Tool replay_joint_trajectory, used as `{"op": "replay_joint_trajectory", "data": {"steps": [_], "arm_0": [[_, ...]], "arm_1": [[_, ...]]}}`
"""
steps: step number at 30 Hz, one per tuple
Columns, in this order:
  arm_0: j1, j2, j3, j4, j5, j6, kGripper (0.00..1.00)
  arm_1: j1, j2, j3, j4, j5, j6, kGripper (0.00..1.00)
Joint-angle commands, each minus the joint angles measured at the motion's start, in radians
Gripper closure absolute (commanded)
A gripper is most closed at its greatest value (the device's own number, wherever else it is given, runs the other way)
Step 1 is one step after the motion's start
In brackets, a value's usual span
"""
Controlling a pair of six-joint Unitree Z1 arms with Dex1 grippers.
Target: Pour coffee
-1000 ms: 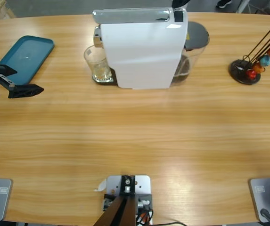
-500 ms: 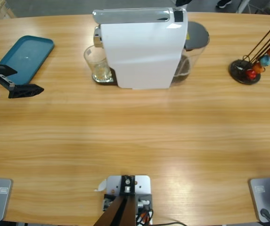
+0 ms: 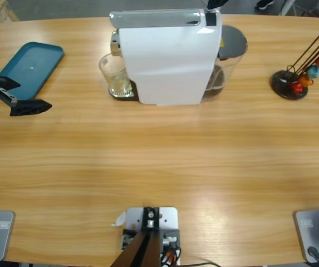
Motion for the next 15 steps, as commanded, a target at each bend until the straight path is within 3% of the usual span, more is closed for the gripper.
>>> {"op": "replay_joint_trajectory", "data": {"steps": [1, 12, 15], "arm_0": [[-0.007, 0.035, 0.026, -0.009, 0.003, -0.012, 0.0], [-0.007, 0.039, 0.026, -0.009, 0.003, -0.012, 0.0], [-0.007, 0.042, 0.026, -0.009, 0.003, -0.012, 0.0]], "arm_1": [[-0.01, 0.042, 0.048, -0.014, -0.006, 0.0, 1.0], [-0.01, 0.041, 0.074, -0.031, -0.004, 0.002, 1.0], [-0.01, -0.005, 0.061, -0.049, -0.065, 0.014, 1.0]]}}
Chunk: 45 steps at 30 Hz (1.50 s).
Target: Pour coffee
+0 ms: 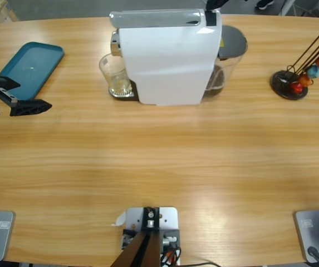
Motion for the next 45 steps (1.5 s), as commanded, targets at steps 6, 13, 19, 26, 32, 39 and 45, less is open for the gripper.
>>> {"op": "replay_joint_trajectory", "data": {"steps": [6, 13, 19, 26, 32, 39, 45], "arm_0": [[-0.007, 0.043, 0.026, -0.011, 0.001, -0.01, 0.0], [-0.007, 0.045, 0.026, -0.012, -0.025, -0.004, 0.002], [-0.007, 0.021, 0.03, -0.023, -0.056, 0.003, 0.013], [-0.036, -0.003, 0.041, -0.023, -0.099, 0.015, 0.018], [-0.063, 0.0, 0.044, -0.027, -0.109, 0.016, 0.018], [-0.081, 0.0, 0.047, -0.037, -0.126, 0.02, 0.02], [-0.085, -0.152, 0.118, -0.119, -0.091, 0.019, 0.023]], "arm_1": [[-0.009, -0.113, -0.05, 0.007, -0.14, 0.026, 0.604], [0.053, -0.291, 0.205, -0.004, -0.104, 0.12, 0.428], [0.078, -0.498, 0.631, -0.256, -0.035, 0.169, 0.428], [0.107, -0.579, 0.905, -0.424, -0.001, 0.219, 0.428], [0.151, -0.651, 1.07, -0.543, 0.014, 0.221, 0.428], [0.17, -0.677, 1.14, -0.608, 0.022, 0.228, 0.428], [0.17, -0.632, 1.141, -0.617, 0.011, 0.228, 0.423]]}}
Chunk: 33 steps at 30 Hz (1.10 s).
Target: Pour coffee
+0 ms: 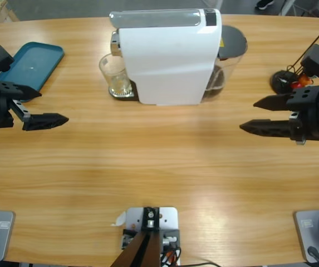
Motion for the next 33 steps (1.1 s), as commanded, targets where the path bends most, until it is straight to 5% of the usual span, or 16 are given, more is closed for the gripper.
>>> {"op": "replay_joint_trajectory", "data": {"steps": [1, 33], "arm_0": [[-0.011, -0.192, 0.125, -0.11, 0.03, 0.007, 0.023], [-0.041, -0.173, 0.13, -0.119, 0.061, 0.001, 0.023]], "arm_1": [[0.016, 0.038, 0.039, -0.025, 0.005, 0.013, 0.423], [0.016, 0.071, 0.044, -0.032, -0.004, 0.018, 0.418]]}}
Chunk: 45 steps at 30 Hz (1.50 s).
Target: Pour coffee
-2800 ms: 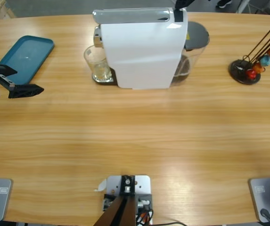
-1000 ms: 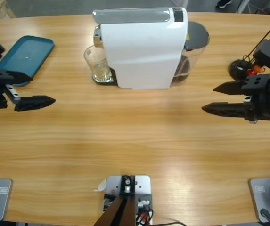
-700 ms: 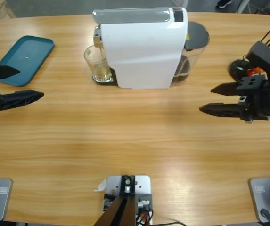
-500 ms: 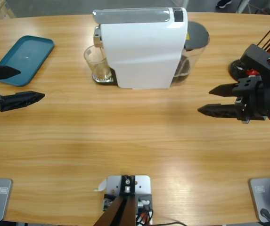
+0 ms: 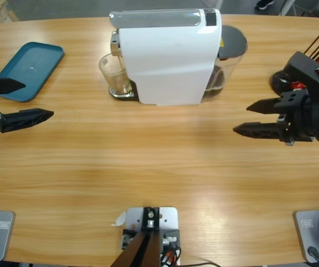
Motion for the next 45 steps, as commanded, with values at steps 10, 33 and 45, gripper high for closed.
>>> {"op": "replay_joint_trajectory", "data": {"steps": [10, 33, 45], "arm_0": [[-0.01, 0.006, 0.036, -0.017, 0.027, -0.001, 0.023], [-0.01, 0.005, 0.039, -0.017, 0.028, -0.001, 0.013], [-0.01, 0.008, 0.032, -0.017, 0.027, -0.011, 0.013]], "arm_1": [[0.009, 0.031, 0.034, -0.012, -0.006, 0.013, 0.391], [0.009, 0.039, 0.031, -0.012, -0.009, 0.016, 0.0], [0.009, 0.037, 0.032, -0.012, -0.012, 0.026, 0.0]]}}
